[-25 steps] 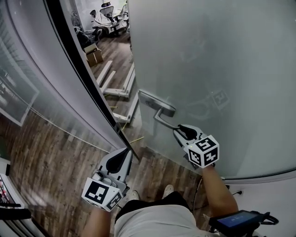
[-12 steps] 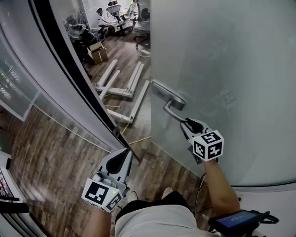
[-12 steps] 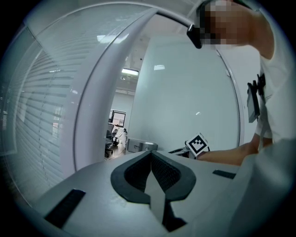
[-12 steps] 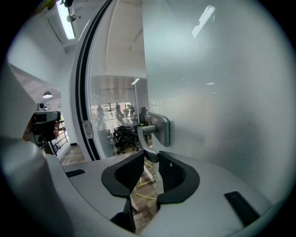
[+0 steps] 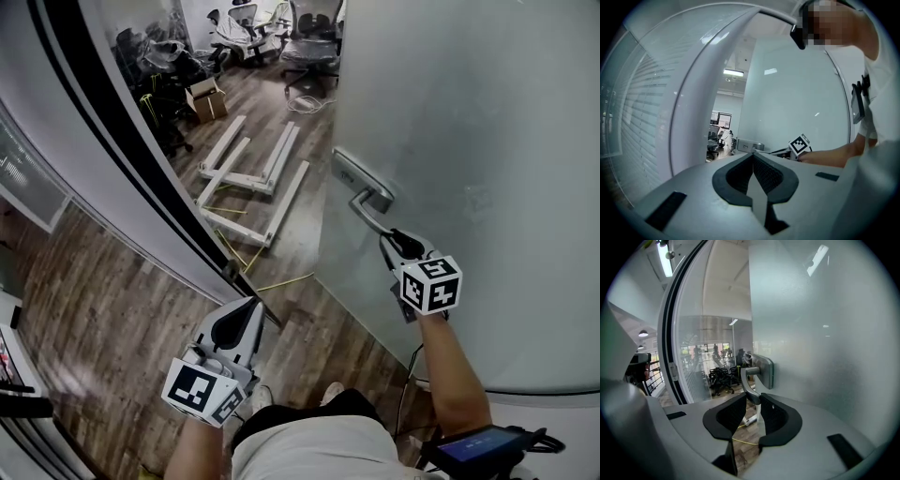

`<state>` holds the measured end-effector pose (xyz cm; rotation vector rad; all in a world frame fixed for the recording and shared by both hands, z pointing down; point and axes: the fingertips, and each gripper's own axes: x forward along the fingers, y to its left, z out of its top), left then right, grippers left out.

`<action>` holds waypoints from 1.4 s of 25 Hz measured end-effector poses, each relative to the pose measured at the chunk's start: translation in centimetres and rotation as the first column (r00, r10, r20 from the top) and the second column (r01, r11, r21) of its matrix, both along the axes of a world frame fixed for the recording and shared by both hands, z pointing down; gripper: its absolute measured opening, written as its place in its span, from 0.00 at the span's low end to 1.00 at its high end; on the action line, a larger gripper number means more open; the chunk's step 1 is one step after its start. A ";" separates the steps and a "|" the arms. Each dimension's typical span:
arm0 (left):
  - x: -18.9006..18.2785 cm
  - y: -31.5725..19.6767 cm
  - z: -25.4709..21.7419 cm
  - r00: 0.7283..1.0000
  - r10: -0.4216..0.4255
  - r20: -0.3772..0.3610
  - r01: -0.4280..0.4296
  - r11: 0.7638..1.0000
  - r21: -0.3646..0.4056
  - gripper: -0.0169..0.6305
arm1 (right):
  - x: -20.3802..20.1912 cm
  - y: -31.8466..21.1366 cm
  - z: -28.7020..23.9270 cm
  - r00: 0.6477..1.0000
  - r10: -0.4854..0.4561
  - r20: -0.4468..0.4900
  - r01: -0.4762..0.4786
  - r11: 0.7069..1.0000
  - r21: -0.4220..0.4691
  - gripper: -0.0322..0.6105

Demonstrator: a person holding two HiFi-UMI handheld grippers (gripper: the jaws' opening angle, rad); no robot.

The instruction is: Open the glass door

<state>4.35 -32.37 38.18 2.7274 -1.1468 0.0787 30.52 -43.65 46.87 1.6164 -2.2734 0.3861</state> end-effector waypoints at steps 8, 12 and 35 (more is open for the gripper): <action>0.8 0.0 0.4 1.000 -0.023 0.004 0.023 1.000 -0.001 0.03 | 3.0 -2.4 0.2 0.999 0.030 -0.013 -0.030 0.999 -0.021 0.21; 1.0 0.1 0.6 0.999 -0.041 0.000 0.041 0.999 0.001 0.03 | 4.3 -3.4 0.2 0.998 0.059 -0.023 -0.060 0.998 -0.032 0.21; 0.0 0.5 1.5 1.000 -0.021 -0.011 0.021 1.000 0.005 0.03 | 6.7 -1.4 -5.3 0.976 0.213 -0.053 -0.202 0.964 0.171 0.20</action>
